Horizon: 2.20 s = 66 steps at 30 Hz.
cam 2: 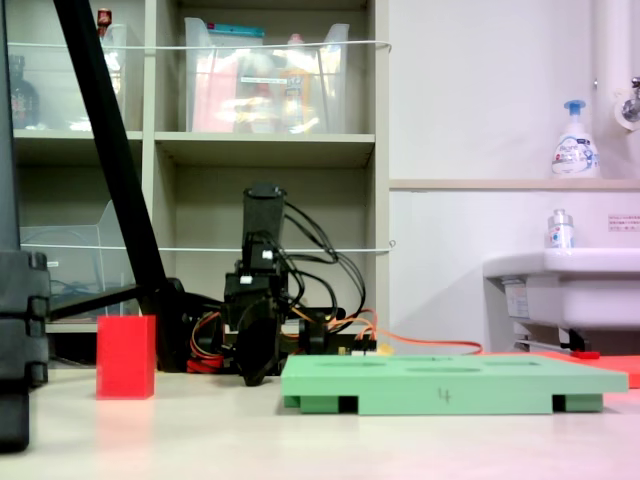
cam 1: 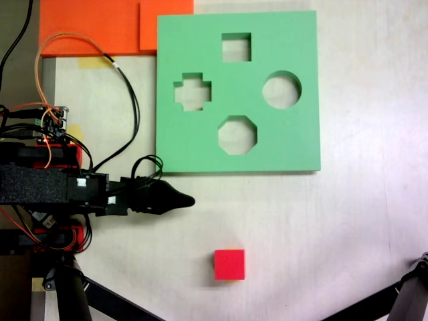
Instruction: Put the square block into the corresponding hole
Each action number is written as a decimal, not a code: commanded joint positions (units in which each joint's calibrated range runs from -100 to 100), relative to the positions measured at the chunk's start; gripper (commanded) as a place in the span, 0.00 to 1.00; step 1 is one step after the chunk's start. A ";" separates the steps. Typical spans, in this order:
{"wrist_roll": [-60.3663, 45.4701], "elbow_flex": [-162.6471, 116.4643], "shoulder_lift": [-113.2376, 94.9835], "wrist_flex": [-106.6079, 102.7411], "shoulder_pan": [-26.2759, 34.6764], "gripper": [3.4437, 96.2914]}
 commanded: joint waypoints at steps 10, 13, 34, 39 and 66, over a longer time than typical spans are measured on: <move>-0.39 -1.57 -0.55 -5.30 0.34 0.50; -0.39 -1.57 -0.55 -5.30 0.34 0.50; 23.49 -1.57 -0.55 -5.30 -1.37 0.50; 30.62 5.61 -0.55 -26.96 -3.17 0.49; 32.43 97.24 49.17 -101.11 -7.03 0.74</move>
